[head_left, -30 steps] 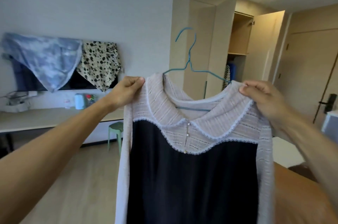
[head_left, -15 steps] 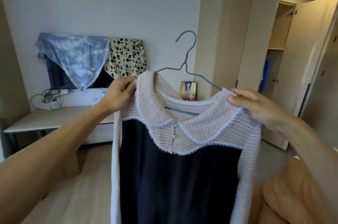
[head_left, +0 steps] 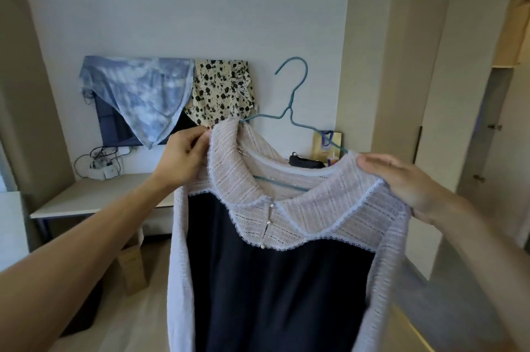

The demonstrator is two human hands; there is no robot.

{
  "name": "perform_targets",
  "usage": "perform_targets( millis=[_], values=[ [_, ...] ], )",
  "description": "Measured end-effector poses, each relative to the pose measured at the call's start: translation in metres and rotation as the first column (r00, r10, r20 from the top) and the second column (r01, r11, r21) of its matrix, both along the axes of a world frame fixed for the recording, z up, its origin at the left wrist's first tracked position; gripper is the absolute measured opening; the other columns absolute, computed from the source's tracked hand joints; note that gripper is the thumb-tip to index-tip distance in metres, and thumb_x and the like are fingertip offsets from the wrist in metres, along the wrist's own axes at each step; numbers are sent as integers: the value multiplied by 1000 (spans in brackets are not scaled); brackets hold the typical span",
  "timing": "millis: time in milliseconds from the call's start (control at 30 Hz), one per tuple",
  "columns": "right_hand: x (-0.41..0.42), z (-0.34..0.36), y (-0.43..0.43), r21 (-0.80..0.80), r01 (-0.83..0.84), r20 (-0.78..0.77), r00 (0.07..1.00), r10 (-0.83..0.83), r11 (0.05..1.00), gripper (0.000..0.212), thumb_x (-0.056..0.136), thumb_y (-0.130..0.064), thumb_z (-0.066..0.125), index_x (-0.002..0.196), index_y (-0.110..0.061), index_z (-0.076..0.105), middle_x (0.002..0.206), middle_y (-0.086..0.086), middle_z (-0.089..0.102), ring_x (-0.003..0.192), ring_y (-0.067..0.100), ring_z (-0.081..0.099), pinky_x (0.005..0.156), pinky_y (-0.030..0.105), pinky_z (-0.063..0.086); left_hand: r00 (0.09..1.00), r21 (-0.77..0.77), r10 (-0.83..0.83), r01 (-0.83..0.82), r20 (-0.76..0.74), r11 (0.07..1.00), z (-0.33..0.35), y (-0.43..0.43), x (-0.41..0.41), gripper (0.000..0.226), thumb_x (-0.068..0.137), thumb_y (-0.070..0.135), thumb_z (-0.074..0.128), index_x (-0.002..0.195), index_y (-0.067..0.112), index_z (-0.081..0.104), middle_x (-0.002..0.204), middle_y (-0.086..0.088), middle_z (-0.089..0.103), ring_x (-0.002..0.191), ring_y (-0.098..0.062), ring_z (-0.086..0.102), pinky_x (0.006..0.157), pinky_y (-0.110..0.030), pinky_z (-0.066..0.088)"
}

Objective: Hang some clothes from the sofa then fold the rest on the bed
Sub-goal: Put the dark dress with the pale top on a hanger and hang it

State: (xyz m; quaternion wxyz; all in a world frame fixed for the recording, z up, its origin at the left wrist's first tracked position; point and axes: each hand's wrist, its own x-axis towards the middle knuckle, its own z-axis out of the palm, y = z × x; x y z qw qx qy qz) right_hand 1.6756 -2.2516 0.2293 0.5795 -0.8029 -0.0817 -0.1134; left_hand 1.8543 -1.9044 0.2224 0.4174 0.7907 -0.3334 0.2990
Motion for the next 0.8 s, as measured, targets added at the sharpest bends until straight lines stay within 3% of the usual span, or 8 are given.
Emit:
perform_targets(
  millis=[100,167,300,433,533,633,700,800],
  values=[
    [67,-8,-20,114,10,41,999,-14,993,83,52,-73,85,114,-19,74,115,7,75,108,24,70,106,46,48,997,43,31,-28,-70,999,0,-19,55,37,104,34,46,82,7,59,73,-13,57,66,-14,46,65,-36,39],
    [99,-6,-30,172,51,29,998,-57,984,88,51,-73,86,118,-18,72,118,4,74,115,28,66,111,52,42,990,118,52,-36,-132,992,5,-35,87,27,105,31,47,97,11,62,87,-7,64,76,-17,54,71,-40,44],
    [150,8,-48,227,112,14,993,-118,968,65,66,-58,77,112,-13,75,107,9,77,103,31,72,93,39,53,966,82,146,-131,-214,988,4,-77,150,29,100,30,57,123,12,59,116,-3,63,100,-24,60,80,-32,46],
    [193,18,-70,281,278,14,956,-294,919,27,89,-42,70,85,-17,78,82,1,78,84,23,74,81,34,56,945,-34,20,-32,-327,999,-8,-130,196,8,98,23,60,100,19,66,95,4,66,79,-16,62,67,-34,48],
    [228,16,-97,344,415,-11,899,-439,842,29,93,-28,63,66,-19,62,51,-6,60,52,14,60,64,26,46,913,-103,-86,48,-399,993,-18,-181,226,9,100,23,58,98,19,66,87,9,64,73,-3,56,66,-24,45],
    [259,9,-123,320,514,-64,850,-523,796,23,93,-23,59,71,-18,54,60,1,53,64,20,53,74,36,39,869,-174,-217,153,-445,973,-26,-232,261,12,100,24,57,97,20,68,104,4,70,96,-11,63,73,-21,47],
    [280,0,-143,303,577,-89,810,-580,758,21,95,-23,57,75,-17,55,66,4,54,68,22,54,71,34,41,825,-211,-305,229,-476,950,-31,-266,283,14,100,25,56,99,18,68,108,1,71,102,-15,64,69,-18,49],
    [315,-14,-178,285,651,-114,752,-649,704,22,97,-25,54,77,-17,55,67,4,56,59,19,57,62,29,42,761,-236,-420,347,-495,908,-38,-320,325,18,100,28,56,100,16,70,110,-4,72,105,-18,65,86,-27,46]
  ],
)
